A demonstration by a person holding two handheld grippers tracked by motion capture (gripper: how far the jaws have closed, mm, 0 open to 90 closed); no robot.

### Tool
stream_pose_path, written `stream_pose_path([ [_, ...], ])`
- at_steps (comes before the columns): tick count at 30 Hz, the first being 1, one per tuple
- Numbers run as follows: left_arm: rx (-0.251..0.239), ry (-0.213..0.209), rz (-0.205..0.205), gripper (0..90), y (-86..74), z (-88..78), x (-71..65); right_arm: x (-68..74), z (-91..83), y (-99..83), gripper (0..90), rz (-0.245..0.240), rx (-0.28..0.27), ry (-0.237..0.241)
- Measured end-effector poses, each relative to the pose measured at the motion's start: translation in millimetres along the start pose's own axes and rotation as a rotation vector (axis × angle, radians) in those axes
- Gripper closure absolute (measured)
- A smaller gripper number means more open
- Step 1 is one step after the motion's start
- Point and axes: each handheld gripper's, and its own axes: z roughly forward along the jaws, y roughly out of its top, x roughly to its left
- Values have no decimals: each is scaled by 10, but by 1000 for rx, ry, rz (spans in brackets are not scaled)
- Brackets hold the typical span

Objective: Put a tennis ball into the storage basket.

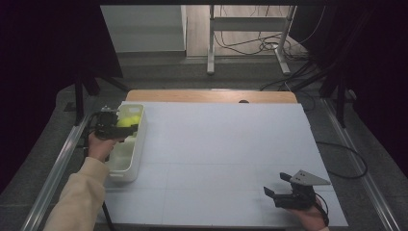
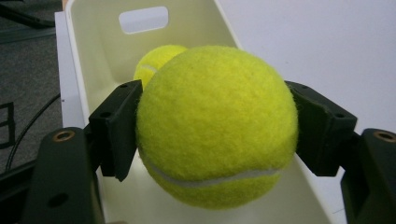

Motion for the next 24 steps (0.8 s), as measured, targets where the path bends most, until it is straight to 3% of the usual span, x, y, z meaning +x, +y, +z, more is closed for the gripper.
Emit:
stream_pose_path([
  [5,-6,6,-18,250,-14,-9,14,1,1,1,143,0,2,-1],
  [7,-12,-8,-24,185,-11,-18,23,1,0,1,143,0,0,0],
  [14,-70,-24,-19,149,-6,-128,-22,-2,-5,5,143,2,-4,2],
  [17,-95,-47,-20,153,-16,-172,-83,-2,-14,8,144,2,-11,3],
  [24,-154,-112,18,164,-20,-316,-231,-24,-13,13,143,7,-19,11],
])
